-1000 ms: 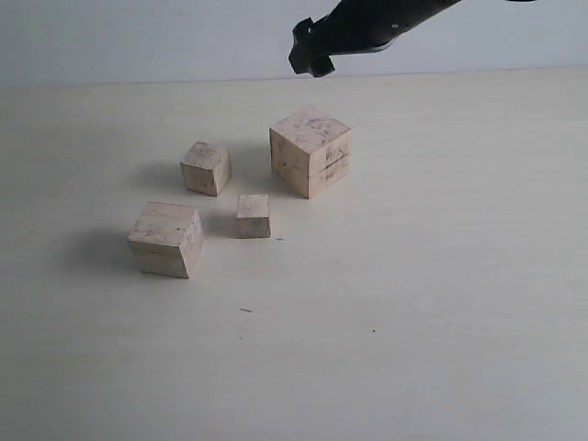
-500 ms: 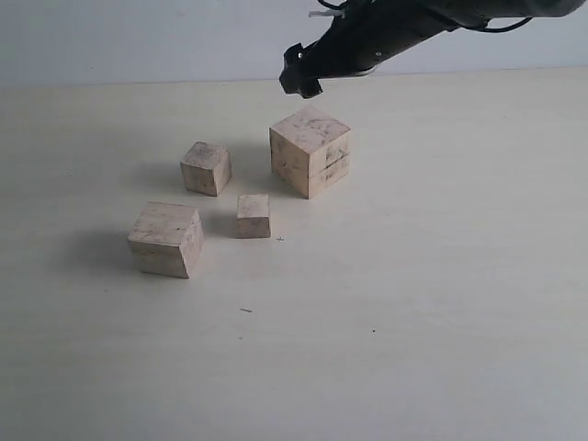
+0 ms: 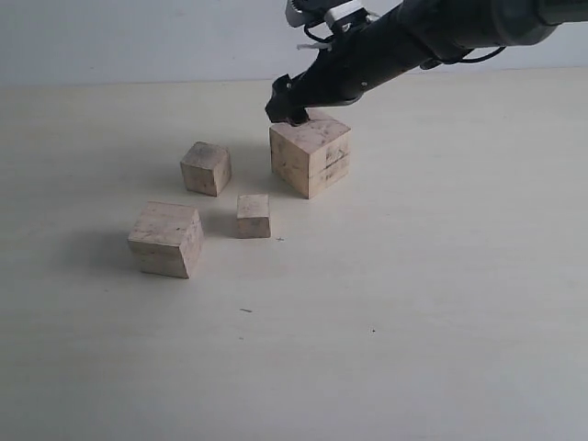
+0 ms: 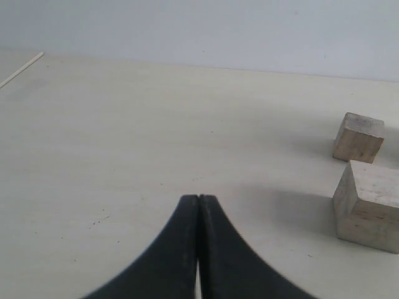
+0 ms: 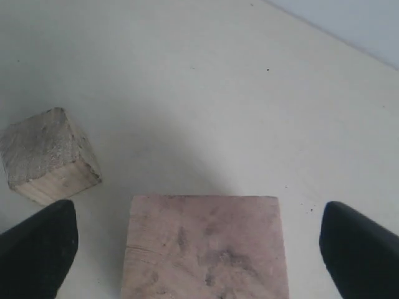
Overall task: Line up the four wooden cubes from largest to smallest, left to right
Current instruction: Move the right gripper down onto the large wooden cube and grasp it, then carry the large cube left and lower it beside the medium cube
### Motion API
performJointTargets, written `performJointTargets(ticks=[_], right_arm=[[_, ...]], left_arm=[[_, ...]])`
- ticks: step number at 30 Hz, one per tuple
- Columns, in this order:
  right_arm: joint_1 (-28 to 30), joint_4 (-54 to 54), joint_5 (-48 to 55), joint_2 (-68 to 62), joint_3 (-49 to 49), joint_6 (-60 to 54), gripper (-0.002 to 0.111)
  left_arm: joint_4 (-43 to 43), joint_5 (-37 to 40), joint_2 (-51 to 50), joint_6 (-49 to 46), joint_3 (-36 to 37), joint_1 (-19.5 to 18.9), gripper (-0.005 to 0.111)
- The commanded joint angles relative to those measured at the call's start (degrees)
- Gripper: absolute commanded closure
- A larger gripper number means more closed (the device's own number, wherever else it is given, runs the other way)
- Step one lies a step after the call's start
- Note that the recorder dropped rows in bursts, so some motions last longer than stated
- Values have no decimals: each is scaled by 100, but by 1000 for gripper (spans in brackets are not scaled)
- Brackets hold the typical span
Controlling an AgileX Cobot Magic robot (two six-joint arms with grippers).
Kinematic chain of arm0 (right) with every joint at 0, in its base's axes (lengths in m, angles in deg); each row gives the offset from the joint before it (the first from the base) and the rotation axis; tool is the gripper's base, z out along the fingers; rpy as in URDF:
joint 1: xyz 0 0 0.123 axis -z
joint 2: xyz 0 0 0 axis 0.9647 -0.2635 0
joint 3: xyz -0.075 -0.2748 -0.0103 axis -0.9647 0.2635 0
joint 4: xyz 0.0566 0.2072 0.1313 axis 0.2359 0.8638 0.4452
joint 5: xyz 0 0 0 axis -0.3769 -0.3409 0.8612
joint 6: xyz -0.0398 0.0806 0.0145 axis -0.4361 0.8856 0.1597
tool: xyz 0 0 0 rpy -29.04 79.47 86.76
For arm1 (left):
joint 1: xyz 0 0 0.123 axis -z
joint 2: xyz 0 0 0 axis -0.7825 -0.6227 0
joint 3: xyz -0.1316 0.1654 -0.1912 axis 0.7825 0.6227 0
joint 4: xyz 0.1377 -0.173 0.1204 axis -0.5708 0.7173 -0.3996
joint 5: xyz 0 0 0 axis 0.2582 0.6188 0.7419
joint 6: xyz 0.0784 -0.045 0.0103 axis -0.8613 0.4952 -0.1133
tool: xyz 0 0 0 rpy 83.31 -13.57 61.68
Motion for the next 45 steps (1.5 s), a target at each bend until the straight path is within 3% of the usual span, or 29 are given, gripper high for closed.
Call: performJointTargets(ticks=[1, 9, 12, 14, 15, 16, 17, 18, 23, 26, 29, 35, 45], right_arm=[[-7, 37, 93, -183, -35, -133, 6], [-7, -130, 95, -459, -35, -133, 6], [-7, -130, 95, -459, -35, -82, 11], [-7, -130, 131, -459, -35, -39, 35], [-7, -130, 254, -448, -35, -39, 56], [-7, -130, 460, -414, -35, -39, 87], [-7, -130, 582, -382, -35, -39, 104], [-7, -105, 687, -306, -35, 55, 107], [-7, 240, 795, 353, -35, 44, 108], [-43, 1196, 1442, 814, -257, -827, 108], [-344, 1469, 1955, 876, -733, -1487, 108], [-1519, 1013, 1830, 294, -1692, -2148, 108], [-2179, 1084, 2279, -1225, -2945, -2546, 108]], left_arm=[[-12, -63, 35, 14, 21, 9, 107], [-12, -63, 35, 14, 21, 9, 107], [-12, -63, 35, 14, 21, 9, 107], [-12, -63, 35, 14, 21, 9, 107], [-12, -63, 35, 14, 21, 9, 107], [-12, -63, 35, 14, 21, 9, 107], [-12, -63, 35, 14, 21, 9, 107], [-12, -63, 35, 14, 21, 9, 107], [-12, -63, 35, 14, 21, 9, 107], [-12, -63, 35, 14, 21, 9, 107], [-12, -63, 35, 14, 21, 9, 107], [-12, -63, 35, 14, 21, 9, 107], [-12, -63, 35, 14, 21, 9, 107]])
